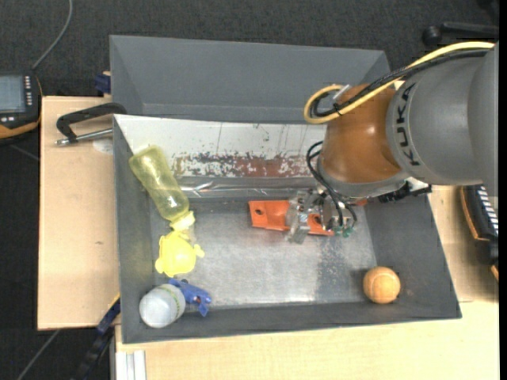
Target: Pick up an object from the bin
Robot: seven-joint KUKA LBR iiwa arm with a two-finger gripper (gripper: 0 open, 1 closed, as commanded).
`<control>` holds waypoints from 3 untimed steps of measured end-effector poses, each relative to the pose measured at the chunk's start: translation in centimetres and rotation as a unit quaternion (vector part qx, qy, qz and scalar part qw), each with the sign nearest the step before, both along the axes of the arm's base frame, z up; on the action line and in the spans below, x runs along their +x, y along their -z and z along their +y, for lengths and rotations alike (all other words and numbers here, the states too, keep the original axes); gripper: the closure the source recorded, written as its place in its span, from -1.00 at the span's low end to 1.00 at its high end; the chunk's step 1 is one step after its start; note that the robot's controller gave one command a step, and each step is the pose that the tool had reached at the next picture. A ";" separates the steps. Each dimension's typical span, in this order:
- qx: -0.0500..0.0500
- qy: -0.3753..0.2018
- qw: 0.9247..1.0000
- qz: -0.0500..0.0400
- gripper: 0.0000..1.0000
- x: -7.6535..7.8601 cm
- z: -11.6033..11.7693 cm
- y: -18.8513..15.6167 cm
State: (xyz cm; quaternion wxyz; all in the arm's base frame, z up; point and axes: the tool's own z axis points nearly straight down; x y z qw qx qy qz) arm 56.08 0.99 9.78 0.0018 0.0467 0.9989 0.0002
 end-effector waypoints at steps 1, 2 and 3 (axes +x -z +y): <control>0.004 0.030 1.000 -0.006 1.00 -0.1 2.9 -2.3; 0.001 0.020 1.000 -0.002 1.00 -0.4 1.3 1.6; 0.002 0.038 0.999 -0.001 1.00 -0.7 1.8 -2.2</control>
Offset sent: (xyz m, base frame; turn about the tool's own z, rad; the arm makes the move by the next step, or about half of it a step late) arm -0.0067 0.0067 -0.0278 0.0339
